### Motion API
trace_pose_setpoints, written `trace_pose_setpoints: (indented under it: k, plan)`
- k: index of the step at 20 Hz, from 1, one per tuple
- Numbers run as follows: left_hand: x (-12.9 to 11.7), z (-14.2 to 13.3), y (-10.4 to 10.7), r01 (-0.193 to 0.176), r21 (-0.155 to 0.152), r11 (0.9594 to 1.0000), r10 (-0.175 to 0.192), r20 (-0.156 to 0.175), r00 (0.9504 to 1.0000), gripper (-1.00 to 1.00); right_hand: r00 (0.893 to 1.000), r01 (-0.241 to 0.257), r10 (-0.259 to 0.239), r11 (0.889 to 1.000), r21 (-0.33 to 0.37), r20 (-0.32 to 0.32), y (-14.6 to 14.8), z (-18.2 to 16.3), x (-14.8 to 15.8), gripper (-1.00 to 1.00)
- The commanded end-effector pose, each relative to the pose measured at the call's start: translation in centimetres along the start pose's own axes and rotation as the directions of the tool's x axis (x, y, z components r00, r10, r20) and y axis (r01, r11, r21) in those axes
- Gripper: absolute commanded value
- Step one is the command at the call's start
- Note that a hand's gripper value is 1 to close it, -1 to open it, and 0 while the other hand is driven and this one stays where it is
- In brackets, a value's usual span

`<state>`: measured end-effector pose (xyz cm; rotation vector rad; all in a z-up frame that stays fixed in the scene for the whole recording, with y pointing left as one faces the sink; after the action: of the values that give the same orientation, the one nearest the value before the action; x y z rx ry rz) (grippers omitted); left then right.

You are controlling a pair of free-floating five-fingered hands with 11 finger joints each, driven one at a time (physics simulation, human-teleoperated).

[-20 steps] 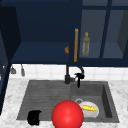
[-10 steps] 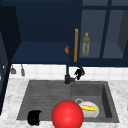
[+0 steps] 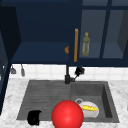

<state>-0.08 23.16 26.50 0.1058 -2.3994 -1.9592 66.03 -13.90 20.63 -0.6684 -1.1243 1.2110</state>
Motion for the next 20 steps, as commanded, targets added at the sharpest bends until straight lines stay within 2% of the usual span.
trace_pose_setpoints:
  k: [1, 5, 6, 7, 10, 12, 13, 15, 17, 20]
  plan:
    - [0.0, 0.0, 0.0, 0.0, 0.0, 1.0, 0.0, 0.0, 1.0, 0.0, 0.999, 0.042, -0.044, 0.997, 0.058, 0.021, 0.9, -0.7, 0.8, 1.0]
    - [0.0, 0.0, 0.0, 0.0, 0.0, 1.0, 0.0, 0.0, 1.0, 0.0, 0.999, 0.031, -0.032, 0.999, 0.028, 0.036, 1.1, -1.2, 0.8, 1.0]
    - [0.0, 0.0, 0.0, 0.0, 0.0, 1.0, 0.0, 0.0, 1.0, 0.0, 0.998, 0.042, -0.043, 0.999, 0.026, 0.042, 0.6, -0.8, 0.5, -1.0]
    - [0.0, 0.0, 0.0, 0.0, 0.0, 1.0, 0.0, 0.0, 1.0, 0.0, 0.998, 0.036, -0.038, 0.999, 0.035, 0.055, 0.8, 0.4, 0.5, -1.0]
    - [0.0, 0.0, 0.0, 0.0, 0.0, 1.0, 0.0, 0.0, 1.0, 0.0, 0.995, 0.072, -0.07, 0.997, -0.031, 0.076, 0.0, 0.4, 0.0, -1.0]
    - [0.0, 0.0, 0.0, 0.0, 0.0, 1.0, 0.0, 0.0, 1.0, 0.0, 0.995, 0.05, -0.045, 0.997, -0.054, 0.088, -1.0, 0.2, -0.1, -1.0]
    - [0.0, 0.0, 0.0, 0.0, 0.0, 1.0, 0.0, 0.0, 1.0, 0.0, 0.995, 0.046, -0.044, 0.999, -0.027, 0.089, -1.3, 0.1, -0.1, -1.0]
    - [0.0, 0.0, 0.0, 0.0, 0.0, 1.0, 0.0, 0.0, 1.0, 0.0, 0.994, 0.077, -0.079, 0.997, 0.031, 0.072, -1.8, 0.0, 0.0, -1.0]
    - [0.0, 0.0, 0.0, 0.0, 0.0, 1.0, 0.0, 0.0, 1.0, 0.0, 0.992, 0.107, -0.113, 0.989, 0.101, 0.061, -1.8, 0.3, 0.1, -1.0]
    - [0.0, 0.0, 0.0, 0.0, 0.0, 1.0, 0.0, 0.0, 1.0, 0.0, 0.99, 0.11, -0.123, 0.98, 0.168, 0.071, -1.6, 1.1, 0.0, -1.0]
